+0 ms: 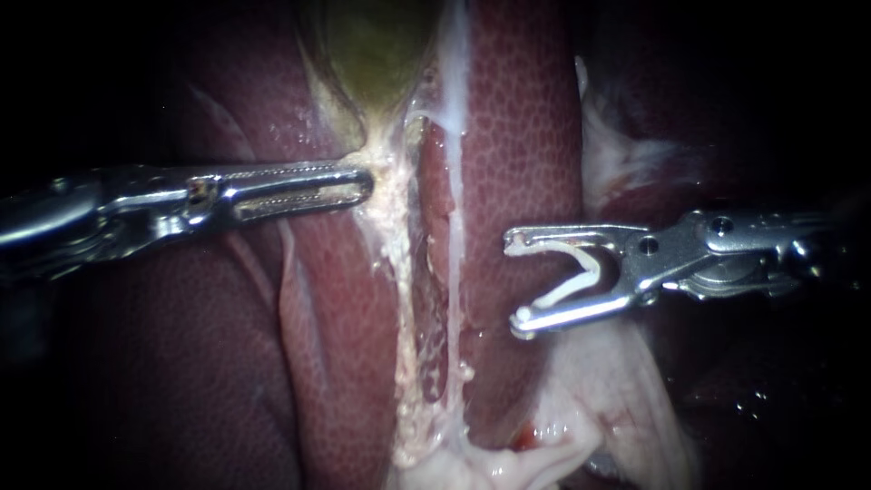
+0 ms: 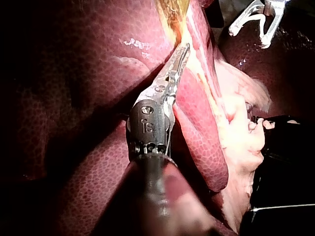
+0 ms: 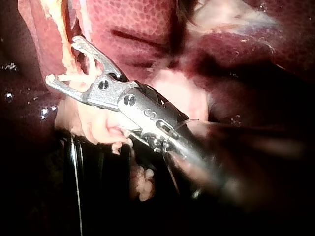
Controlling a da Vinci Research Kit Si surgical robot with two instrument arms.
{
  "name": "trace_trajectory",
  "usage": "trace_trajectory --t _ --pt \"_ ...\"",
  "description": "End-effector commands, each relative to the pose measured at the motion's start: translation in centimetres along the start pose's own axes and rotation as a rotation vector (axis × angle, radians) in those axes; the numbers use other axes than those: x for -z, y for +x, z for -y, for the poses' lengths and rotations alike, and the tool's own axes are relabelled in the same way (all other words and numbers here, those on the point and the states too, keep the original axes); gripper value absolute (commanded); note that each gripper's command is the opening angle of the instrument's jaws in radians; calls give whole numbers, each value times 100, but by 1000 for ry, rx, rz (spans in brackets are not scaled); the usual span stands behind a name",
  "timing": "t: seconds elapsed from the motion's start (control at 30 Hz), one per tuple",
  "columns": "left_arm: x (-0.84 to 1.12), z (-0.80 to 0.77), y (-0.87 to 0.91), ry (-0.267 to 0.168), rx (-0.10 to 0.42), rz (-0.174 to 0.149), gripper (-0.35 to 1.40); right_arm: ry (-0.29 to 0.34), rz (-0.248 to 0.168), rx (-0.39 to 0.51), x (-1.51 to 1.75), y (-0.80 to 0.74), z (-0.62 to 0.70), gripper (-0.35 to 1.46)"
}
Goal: Grabbing gallbladder
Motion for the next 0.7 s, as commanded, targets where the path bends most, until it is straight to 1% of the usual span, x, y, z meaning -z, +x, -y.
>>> trace_trajectory --t 0.03,0.2,0.37,0.4,0.53,0.7 --pt "1 1 -1 0 0 -1 -35 0 0 0 0 0 0 60" --pt "10 1 -7 4 4 -2 -35 0 0 0 0 0 0 60" --pt "23 -1 -19 11 10 -5 -35 0 0 0 1 0 0 60" --pt "27 -1 -22 16 12 -6 -35 1 0 0 1 0 0 60" --pt "38 -2 -37 9 14 -11 -35 0 0 0 1 0 0 60" --pt "54 -4 -56 -1 17 10 -35 1 0 0 1 0 0 60"
